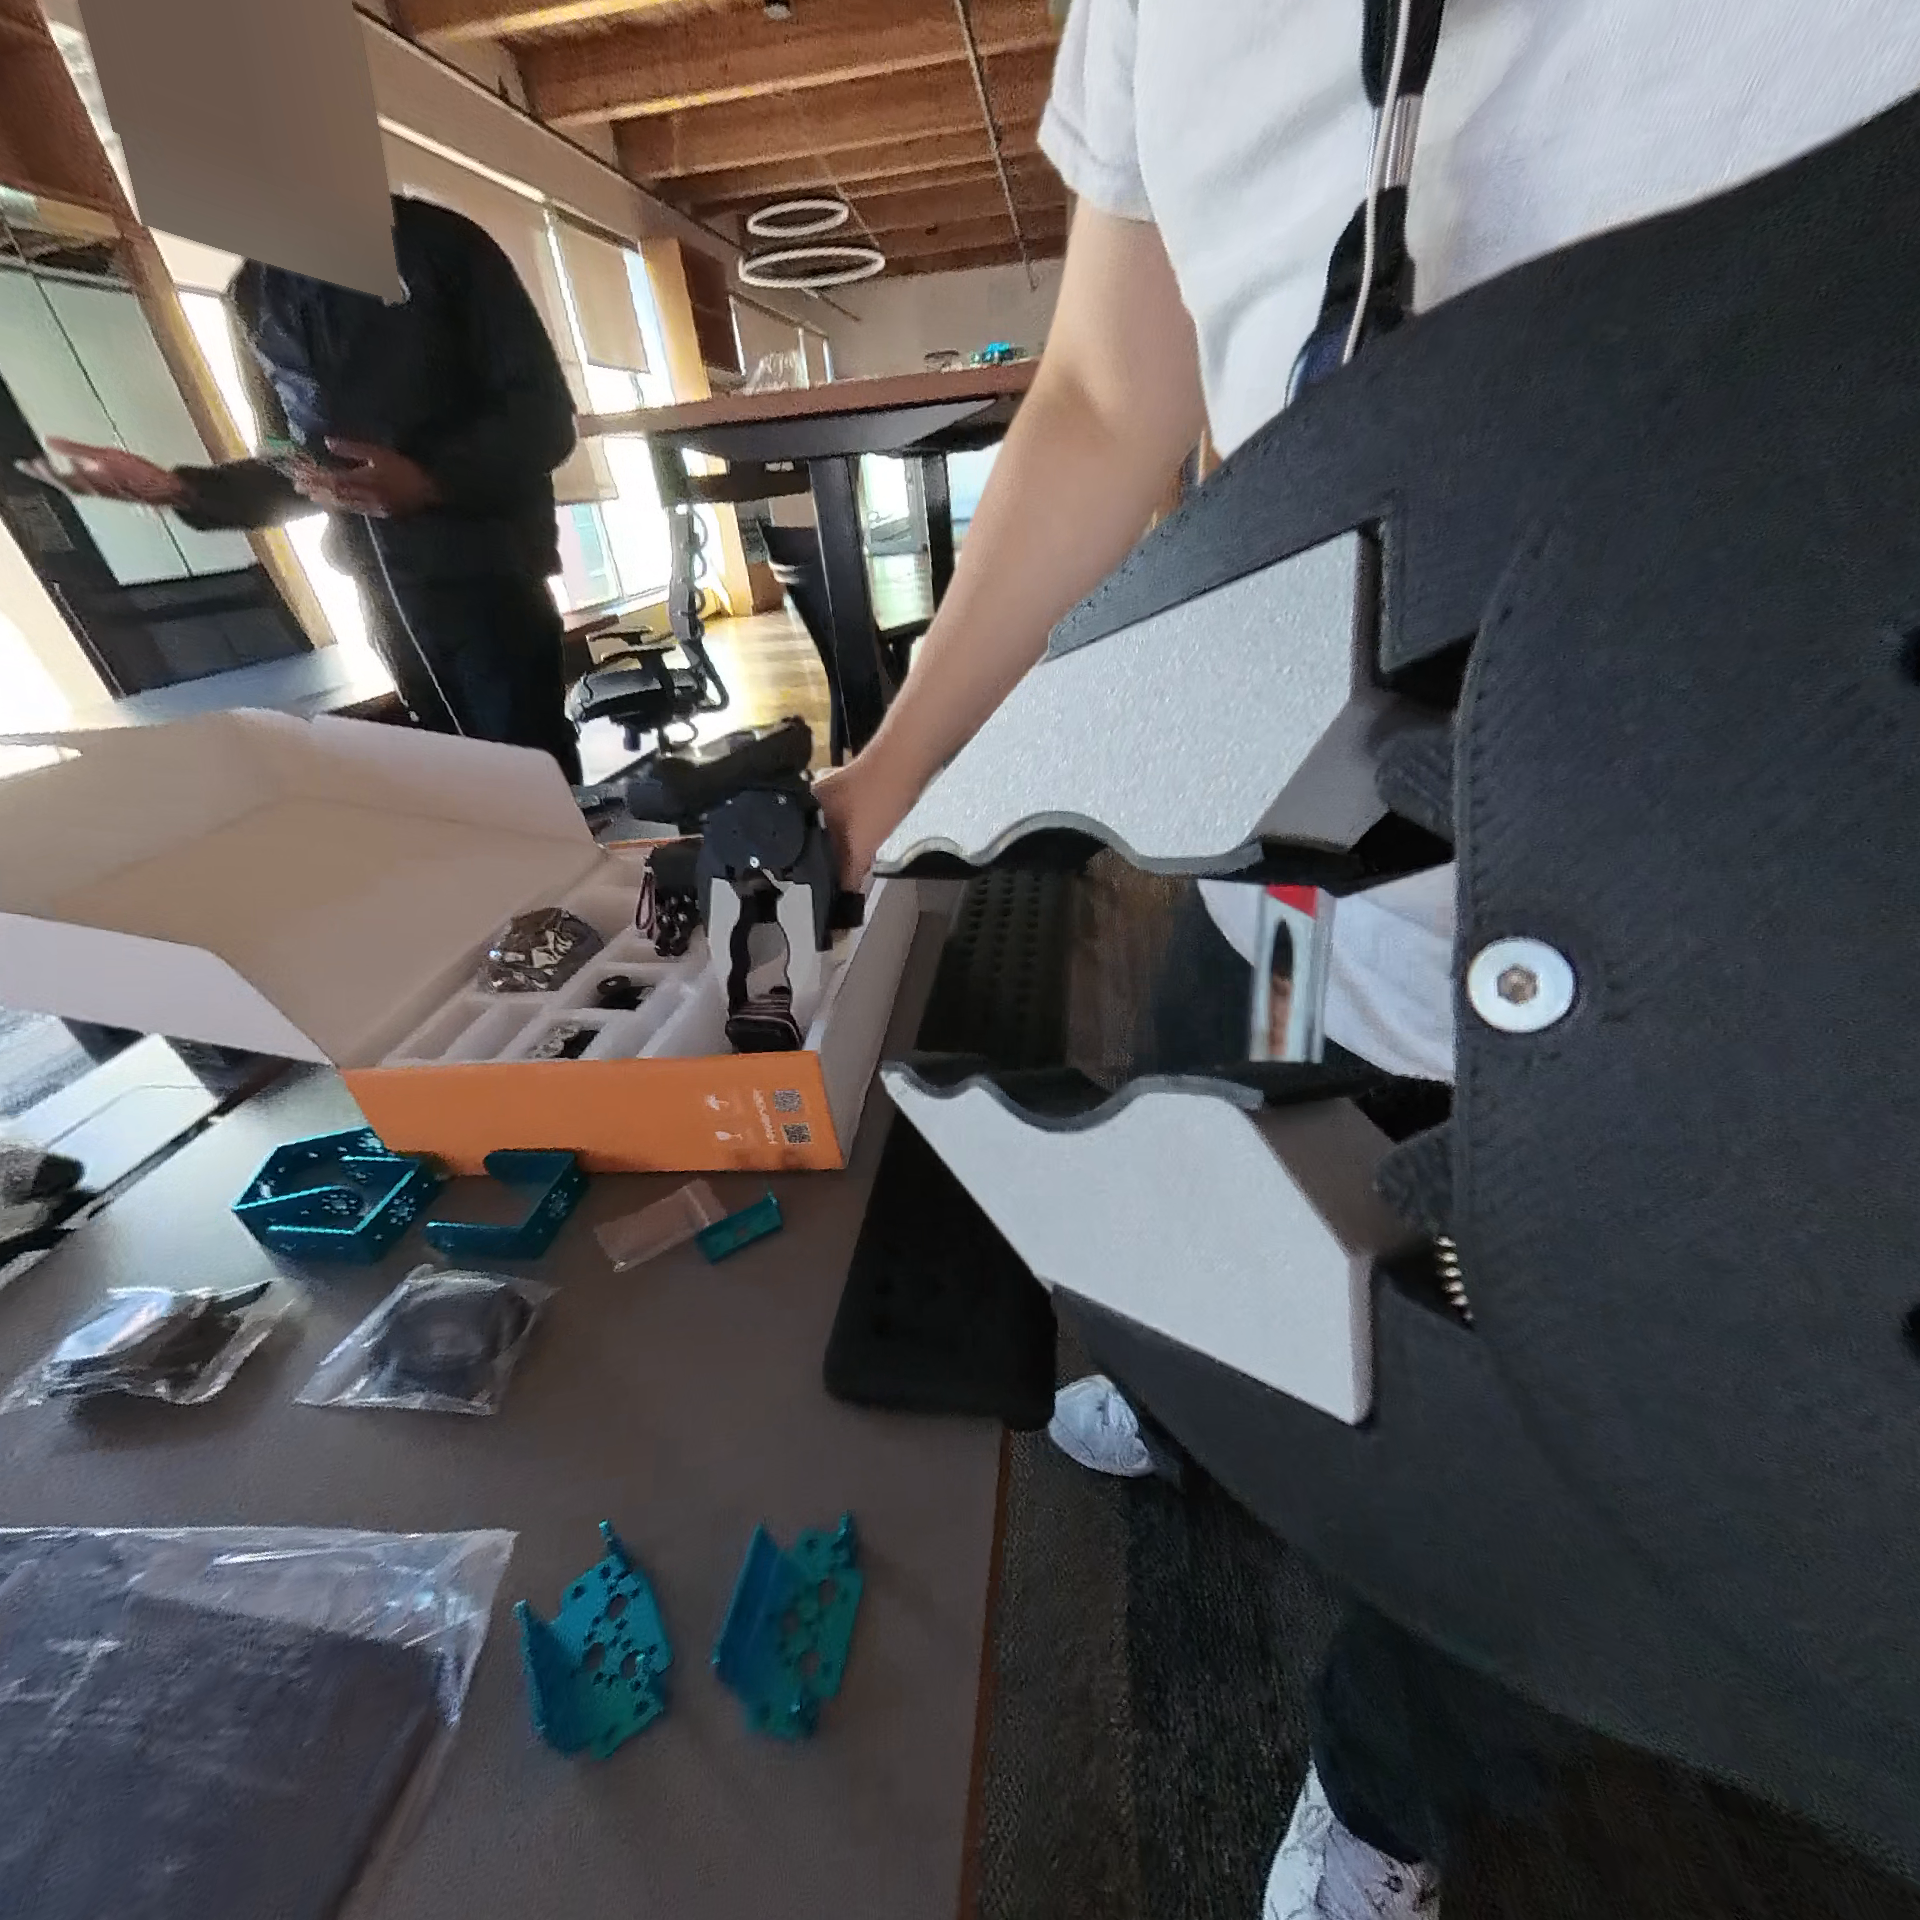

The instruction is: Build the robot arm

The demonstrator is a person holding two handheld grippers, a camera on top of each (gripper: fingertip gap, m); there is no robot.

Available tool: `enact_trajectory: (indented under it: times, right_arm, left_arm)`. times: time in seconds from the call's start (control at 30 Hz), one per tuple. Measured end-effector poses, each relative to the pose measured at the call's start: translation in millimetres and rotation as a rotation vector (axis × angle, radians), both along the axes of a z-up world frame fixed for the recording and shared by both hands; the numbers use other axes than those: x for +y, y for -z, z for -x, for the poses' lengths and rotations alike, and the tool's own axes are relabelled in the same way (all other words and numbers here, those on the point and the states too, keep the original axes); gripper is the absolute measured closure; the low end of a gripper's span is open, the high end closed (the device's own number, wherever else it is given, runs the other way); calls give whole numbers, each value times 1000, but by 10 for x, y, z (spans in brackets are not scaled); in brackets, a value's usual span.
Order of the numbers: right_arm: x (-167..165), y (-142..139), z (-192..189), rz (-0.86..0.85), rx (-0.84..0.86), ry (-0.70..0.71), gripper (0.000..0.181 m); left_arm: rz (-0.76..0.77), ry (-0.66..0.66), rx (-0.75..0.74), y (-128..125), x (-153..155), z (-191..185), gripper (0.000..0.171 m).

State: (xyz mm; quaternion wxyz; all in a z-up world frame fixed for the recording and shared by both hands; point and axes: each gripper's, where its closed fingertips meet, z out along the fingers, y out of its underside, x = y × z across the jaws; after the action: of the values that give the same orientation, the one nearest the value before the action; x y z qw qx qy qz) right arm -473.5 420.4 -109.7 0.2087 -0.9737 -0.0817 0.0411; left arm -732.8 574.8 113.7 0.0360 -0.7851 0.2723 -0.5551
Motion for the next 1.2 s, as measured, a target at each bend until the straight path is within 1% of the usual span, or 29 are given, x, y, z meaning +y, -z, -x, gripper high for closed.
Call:
enact_trajectory:
  times: [0.13, 0.23, 0.33, 0.43, 0.53, 0.63, 0.7, 0.73, 0.8, 0.83, 0.87, 0.9, 0.93, 1.0, 1.07, 1.1, 1.13, 1.17, 1.2]
  right_arm:
    - [61, -14, 9, 1, -16, 19, 133]
    - [86, 18, 12, 14, -31, 23, 133]
    - [104, 75, 10, 26, -46, 19, 133]
    - [131, 85, -4, 15, -31, 12, 132]
    - [120, 5, 0, -29, 5, -4, 128]
    - [23, -219, -67, -117, 14, 13, 122]
    - [-93, -489, -262, -224, -13, 89, 125]
    - [-175, -650, -457, -289, -50, 169, 130]
    - [-456, -948, -1056, -405, -183, 415, 136]
    - [-643, -1044, -1364, -442, -239, 551, 136]
    - [-810, -1069, -1610, -458, -250, 674, 135]
    - [-889, -1024, -1748, -464, -194, 751, 133]
    - [-890, -945, -1815, -460, -113, 788, 133]
    - [-822, -743, -1851, -397, -9, 808, 131]
    - [-715, -579, -1802, -329, 18, 772, 133]
    - [-707, -475, -1774, -267, 12, 763, 136]
    - [-739, -376, -1772, -198, -11, 767, 141]
    - [-749, -342, -1782, -179, -29, 763, 149]
    - [-745, -356, -1808, -197, -33, 771, 155]
  left_arm:
    - [14, 72, 2, 72, 164, 67, 140]
    - [35, 69, -29, 15, 242, 68, 140]
    - [20, 95, -21, 18, 249, 47, 140]
    - [21, 106, -8, 44, 235, -50, 140]
    - [18, 89, -10, -8, 193, -240, 140]
    - [-3, 70, -14, -110, 93, -466, 140]
    - [-9, 73, -13, -168, -26, -615, 140]
    - [-9, 75, -13, -193, -94, -690, 140]
    - [-8, 70, -18, -245, -233, -846, 140]
    - [-7, 64, -24, -274, -304, -925, 140]
    - [-6, 60, -30, -297, -377, -1005, 140]
    - [-5, 59, -34, -311, -455, -1083, 141]
    - [-3, 61, -34, -316, -535, -1158, 141]
    - [4, 76, -26, -300, -694, -1294, 141]
    - [13, 92, -17, -287, -828, -1406, 141]
    - [16, 95, -15, -291, -877, -1453, 141]
    - [17, 96, -14, -302, -914, -1493, 141]
    - [15, 97, -14, -316, -944, -1528, 141]
    - [12, 99, -14, -330, -967, -1559, 141]
